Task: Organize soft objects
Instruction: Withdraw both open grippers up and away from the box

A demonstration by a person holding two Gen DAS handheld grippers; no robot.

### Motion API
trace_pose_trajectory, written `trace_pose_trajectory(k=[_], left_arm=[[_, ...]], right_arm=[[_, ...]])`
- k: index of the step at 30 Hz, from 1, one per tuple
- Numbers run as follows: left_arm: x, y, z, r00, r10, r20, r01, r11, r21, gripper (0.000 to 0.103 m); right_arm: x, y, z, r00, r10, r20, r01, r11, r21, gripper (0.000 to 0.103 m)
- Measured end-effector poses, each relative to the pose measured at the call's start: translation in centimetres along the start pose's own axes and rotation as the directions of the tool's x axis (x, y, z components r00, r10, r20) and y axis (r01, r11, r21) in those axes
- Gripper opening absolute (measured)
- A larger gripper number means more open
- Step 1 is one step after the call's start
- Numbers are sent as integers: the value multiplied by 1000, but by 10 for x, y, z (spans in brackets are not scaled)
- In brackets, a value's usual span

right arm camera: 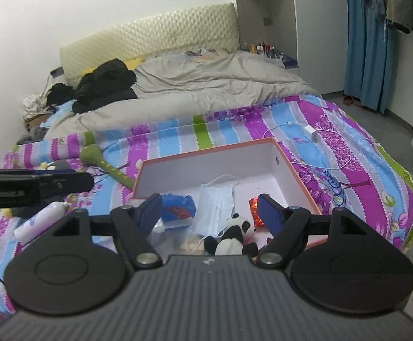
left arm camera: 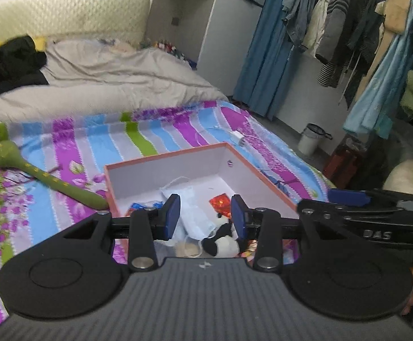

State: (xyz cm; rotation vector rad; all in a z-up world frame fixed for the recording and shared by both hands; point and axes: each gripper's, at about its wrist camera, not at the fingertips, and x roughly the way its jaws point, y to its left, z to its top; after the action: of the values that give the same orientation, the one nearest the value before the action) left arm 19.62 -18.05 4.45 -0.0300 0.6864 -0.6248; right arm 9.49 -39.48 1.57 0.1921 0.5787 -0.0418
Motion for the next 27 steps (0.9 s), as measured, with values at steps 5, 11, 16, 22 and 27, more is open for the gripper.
trace_pose_trajectory(k=[5, 11, 16, 22, 27], left_arm=[[-30, -9, -23, 999, -1, 34, 1, 1000, 0, 45], [-57, -18, -42, 997, -2, 80, 2, 1000, -1, 45], [-70, -30, -57, 995, 32, 94, -35, 999, 26, 45], [-79, -37, -68, 994, 42, 100, -46, 998, 37, 45], [-81, -38, -76, 994, 52, 95, -56, 998, 36, 45]], right_arm=[[-22, 1, -17, 1000, -3, 22, 2, 1000, 24, 75], [-38, 3, -35, 999, -16, 48, 14, 999, 45, 75], [-46, 7, -52, 999, -20, 49, 17, 998, 54, 75], [-50, 14, -61, 998, -19, 55, 17, 999, 34, 75], [-52, 17, -63, 997, -39, 73, 38, 999, 26, 75]])
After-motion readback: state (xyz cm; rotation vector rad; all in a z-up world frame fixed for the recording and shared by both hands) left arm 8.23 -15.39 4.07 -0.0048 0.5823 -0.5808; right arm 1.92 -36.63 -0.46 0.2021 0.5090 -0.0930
